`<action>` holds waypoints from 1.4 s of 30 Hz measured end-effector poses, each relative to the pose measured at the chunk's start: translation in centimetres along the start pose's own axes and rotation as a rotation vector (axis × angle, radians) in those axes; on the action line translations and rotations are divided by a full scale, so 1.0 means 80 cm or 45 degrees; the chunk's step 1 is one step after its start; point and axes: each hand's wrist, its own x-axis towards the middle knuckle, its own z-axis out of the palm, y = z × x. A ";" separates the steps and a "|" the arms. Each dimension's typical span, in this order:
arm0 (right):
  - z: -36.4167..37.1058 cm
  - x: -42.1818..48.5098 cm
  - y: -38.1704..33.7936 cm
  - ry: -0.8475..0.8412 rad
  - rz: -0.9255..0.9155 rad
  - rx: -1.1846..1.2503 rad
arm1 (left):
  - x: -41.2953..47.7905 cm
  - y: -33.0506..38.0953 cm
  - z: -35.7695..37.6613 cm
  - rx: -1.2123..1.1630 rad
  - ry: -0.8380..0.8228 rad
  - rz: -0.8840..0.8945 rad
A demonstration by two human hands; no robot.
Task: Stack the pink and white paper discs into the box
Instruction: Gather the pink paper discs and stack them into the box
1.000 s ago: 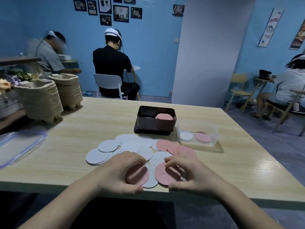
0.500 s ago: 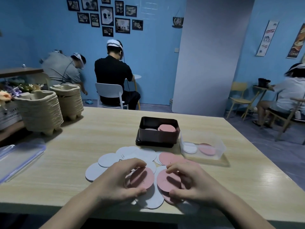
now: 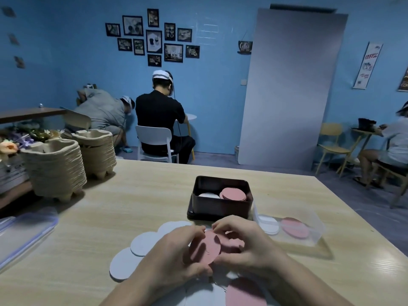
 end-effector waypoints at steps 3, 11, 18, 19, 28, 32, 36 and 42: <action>0.001 0.002 0.002 0.009 -0.025 0.058 | 0.000 -0.007 0.003 -0.040 0.006 -0.009; 0.008 -0.001 0.003 -0.043 -0.184 -0.020 | 0.000 0.002 0.002 0.012 0.060 0.038; 0.001 -0.010 -0.004 0.082 -0.087 0.169 | -0.007 0.002 -0.004 0.001 0.143 0.126; 0.001 -0.011 -0.004 0.084 -0.075 0.205 | -0.007 0.003 -0.004 -0.004 0.163 0.167; 0.005 -0.014 -0.006 0.033 -0.135 0.083 | -0.007 0.010 -0.003 -0.062 0.275 0.324; 0.003 -0.020 -0.006 0.000 -0.165 -0.073 | -0.008 0.005 0.001 -0.070 0.246 0.323; 0.002 -0.020 -0.012 -0.041 -0.159 -0.178 | -0.008 0.006 0.001 -0.017 0.201 0.319; -0.008 -0.031 -0.013 -0.003 -0.140 -0.127 | -0.006 0.016 -0.001 0.053 0.051 0.284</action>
